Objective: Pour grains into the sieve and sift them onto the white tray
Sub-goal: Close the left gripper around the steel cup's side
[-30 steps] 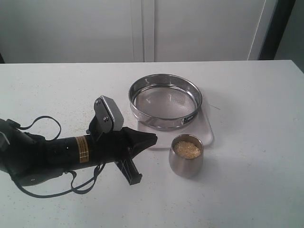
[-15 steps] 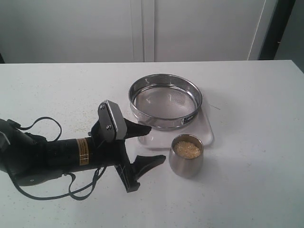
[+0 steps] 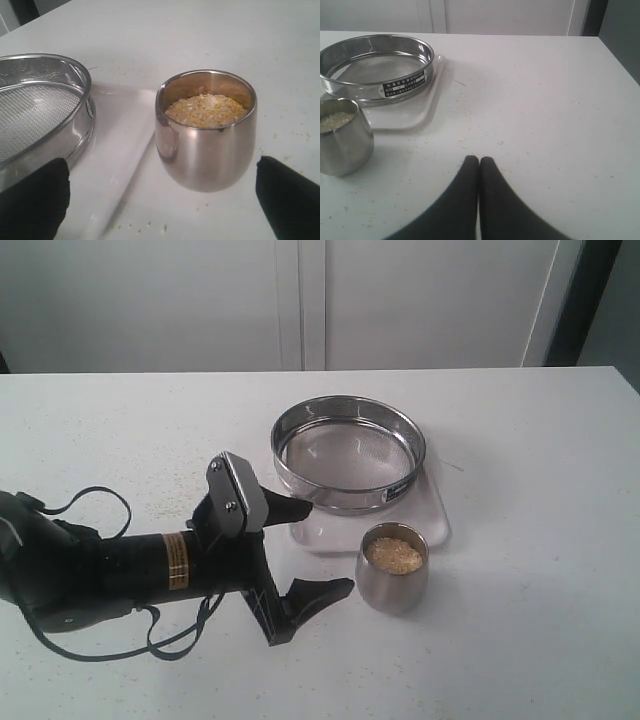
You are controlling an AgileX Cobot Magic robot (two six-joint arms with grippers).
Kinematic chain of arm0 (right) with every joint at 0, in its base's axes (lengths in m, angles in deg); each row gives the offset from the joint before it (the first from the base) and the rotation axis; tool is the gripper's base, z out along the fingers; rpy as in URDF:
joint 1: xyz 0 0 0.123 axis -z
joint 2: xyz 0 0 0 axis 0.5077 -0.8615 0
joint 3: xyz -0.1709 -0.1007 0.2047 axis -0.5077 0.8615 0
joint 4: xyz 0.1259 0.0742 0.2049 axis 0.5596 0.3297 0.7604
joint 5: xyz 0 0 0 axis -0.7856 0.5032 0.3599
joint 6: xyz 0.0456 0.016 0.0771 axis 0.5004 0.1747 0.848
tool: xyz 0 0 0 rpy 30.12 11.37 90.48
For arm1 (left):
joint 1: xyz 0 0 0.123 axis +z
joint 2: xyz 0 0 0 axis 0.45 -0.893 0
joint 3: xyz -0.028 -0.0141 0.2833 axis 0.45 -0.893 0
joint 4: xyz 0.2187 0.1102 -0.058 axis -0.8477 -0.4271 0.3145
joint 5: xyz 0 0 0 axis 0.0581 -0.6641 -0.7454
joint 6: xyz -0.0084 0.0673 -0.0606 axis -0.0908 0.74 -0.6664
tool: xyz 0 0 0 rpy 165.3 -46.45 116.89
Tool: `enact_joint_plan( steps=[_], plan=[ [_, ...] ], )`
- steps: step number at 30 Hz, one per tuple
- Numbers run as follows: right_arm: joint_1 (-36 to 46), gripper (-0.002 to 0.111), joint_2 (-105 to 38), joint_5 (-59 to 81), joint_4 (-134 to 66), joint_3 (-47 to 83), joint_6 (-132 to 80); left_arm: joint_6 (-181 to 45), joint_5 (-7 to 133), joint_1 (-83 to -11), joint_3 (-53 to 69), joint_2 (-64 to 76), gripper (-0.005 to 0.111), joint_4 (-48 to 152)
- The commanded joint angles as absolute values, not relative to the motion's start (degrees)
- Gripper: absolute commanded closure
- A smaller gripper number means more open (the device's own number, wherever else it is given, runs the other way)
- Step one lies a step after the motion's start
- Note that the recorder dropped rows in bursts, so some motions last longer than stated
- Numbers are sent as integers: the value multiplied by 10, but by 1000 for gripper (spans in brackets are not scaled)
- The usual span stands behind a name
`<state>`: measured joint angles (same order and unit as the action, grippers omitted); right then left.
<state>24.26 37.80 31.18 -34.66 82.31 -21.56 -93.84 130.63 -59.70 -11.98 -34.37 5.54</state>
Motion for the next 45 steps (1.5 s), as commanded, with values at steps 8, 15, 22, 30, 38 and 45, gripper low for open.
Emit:
enact_joint_plan(
  steps=[8, 15, 22, 30, 38, 45],
  plan=[
    [249, 108, 381, 303, -347, 826, -217, -943, 1270, -652, -54, -396, 2, 85],
    [249, 108, 381, 303, -347, 826, -217, -947, 1267, -664, -13, -423, 2, 106],
    [249, 108, 381, 303, -347, 826, -217, -948, 1267, -677, 15, -447, 2, 107],
    [249, 108, 381, 303, -347, 826, -217, -949, 1262, -689, 43, -450, 2, 114],
    [249, 108, 381, 303, -347, 826, -217, -961, 1262, -706, 75, -489, 2, 122],
    [249, 108, 381, 303, -347, 826, -217, -961, 1267, -708, 82, -500, 2, 132]
  ],
)
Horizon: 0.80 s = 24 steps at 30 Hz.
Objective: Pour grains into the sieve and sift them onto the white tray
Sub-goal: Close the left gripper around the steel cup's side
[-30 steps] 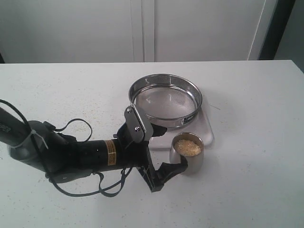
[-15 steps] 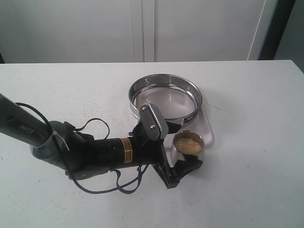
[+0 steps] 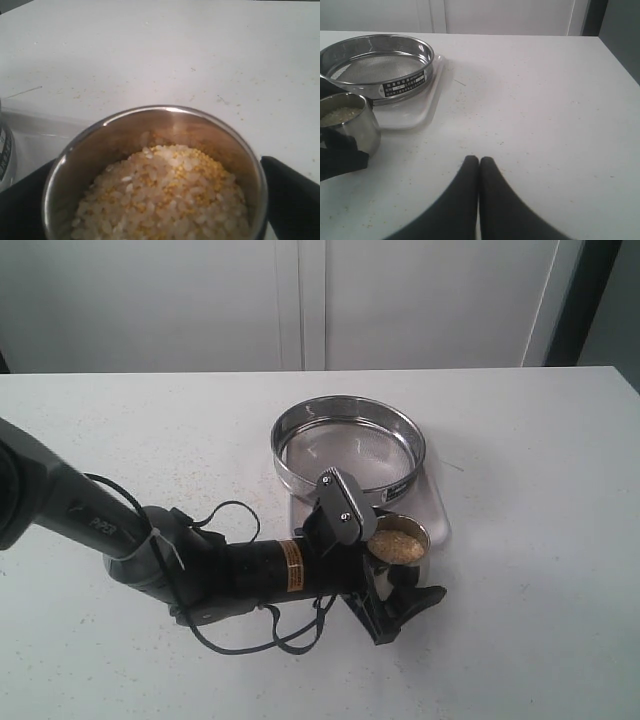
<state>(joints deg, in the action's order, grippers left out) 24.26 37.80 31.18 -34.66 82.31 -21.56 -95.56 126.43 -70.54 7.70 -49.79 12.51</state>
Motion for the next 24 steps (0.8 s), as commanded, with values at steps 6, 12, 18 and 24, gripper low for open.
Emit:
enact_joint_plan(
  steps=[6, 12, 18, 24],
  plan=[
    [249, 108, 381, 303, -347, 826, -217, -961, 1279, -708, 82, -511, 2, 132],
    [249, 108, 381, 303, -347, 826, -217, -957, 1289, -708, 82, -514, 2, 144],
    [249, 108, 381, 303, -347, 826, -217, -957, 1289, -708, 82, -514, 2, 144],
    [249, 108, 381, 303, -347, 826, -217, -957, 1288, -708, 82, -514, 2, 178]
  ],
)
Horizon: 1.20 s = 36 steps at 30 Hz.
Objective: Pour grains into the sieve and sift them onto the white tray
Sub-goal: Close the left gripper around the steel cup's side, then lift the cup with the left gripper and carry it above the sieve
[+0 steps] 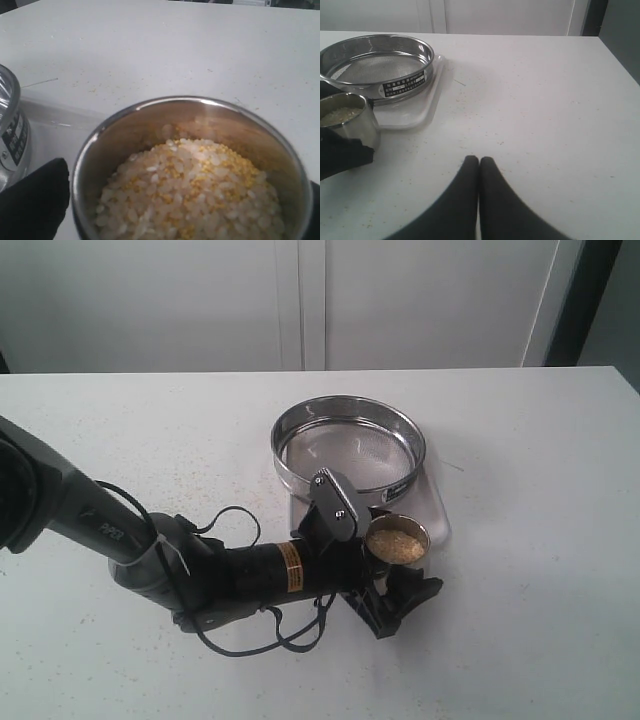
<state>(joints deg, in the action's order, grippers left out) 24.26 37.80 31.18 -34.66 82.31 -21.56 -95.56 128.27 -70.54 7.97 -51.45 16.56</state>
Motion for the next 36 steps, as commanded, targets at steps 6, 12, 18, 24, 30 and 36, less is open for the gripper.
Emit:
enact_joint_plan(
  steps=[6, 12, 18, 24, 30, 36],
  plan=[
    [249, 108, 381, 303, -347, 826, -217, -957, 1281, -708, 82, -514, 2, 178],
    [249, 108, 381, 303, -347, 826, -217, -957, 1281, -708, 82, -514, 2, 178],
    [249, 108, 381, 303, -347, 826, -217, -957, 1275, -708, 82, -514, 27, 174],
    [249, 108, 381, 303, -347, 826, -217, -957, 1275, -708, 82, -514, 82, 174],
    [249, 108, 381, 303, -347, 826, -217, -957, 1275, -708, 82, -514, 107, 174],
    [249, 108, 381, 303, -347, 826, -217, -957, 1277, -708, 82, -514, 107, 174]
  ],
)
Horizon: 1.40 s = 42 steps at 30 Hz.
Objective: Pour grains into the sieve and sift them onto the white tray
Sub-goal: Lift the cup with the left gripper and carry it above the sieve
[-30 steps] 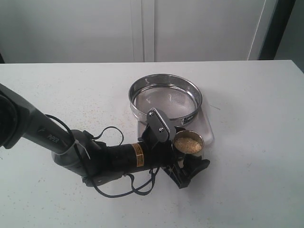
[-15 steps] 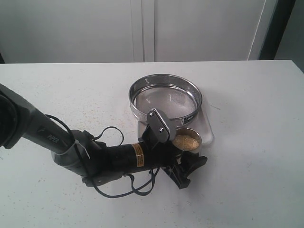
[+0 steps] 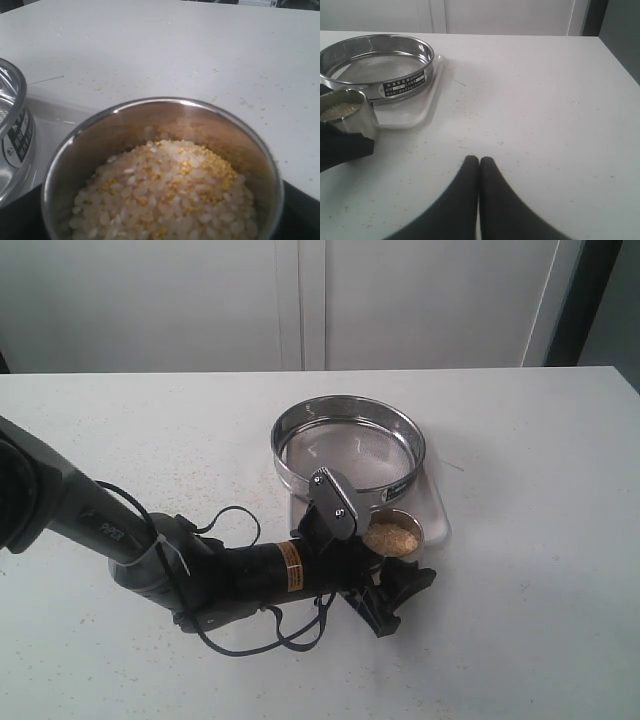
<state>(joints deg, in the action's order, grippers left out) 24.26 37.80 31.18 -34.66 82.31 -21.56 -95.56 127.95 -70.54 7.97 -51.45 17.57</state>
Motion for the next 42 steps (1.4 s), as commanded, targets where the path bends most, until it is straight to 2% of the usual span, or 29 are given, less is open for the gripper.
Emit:
enact_joint_plan(
  steps=[1, 6, 24, 35, 42],
  plan=[
    [249, 108, 381, 303, -347, 826, -217, -959, 1284, -708, 82, -514, 107, 174],
    [249, 108, 381, 303, -347, 826, -217, -959, 1333, -708, 82, -514, 107, 174],
    [249, 108, 381, 303, -347, 826, -217, -1025, 1333, -708, 82, -488, 107, 141],
    [249, 108, 381, 303, -347, 826, -217, -1130, 1121, -708, 82, -361, 107, 114],
    [249, 108, 381, 303, -347, 826, -217, -1158, 1035, -694, 82, -304, 107, 110]
  ],
)
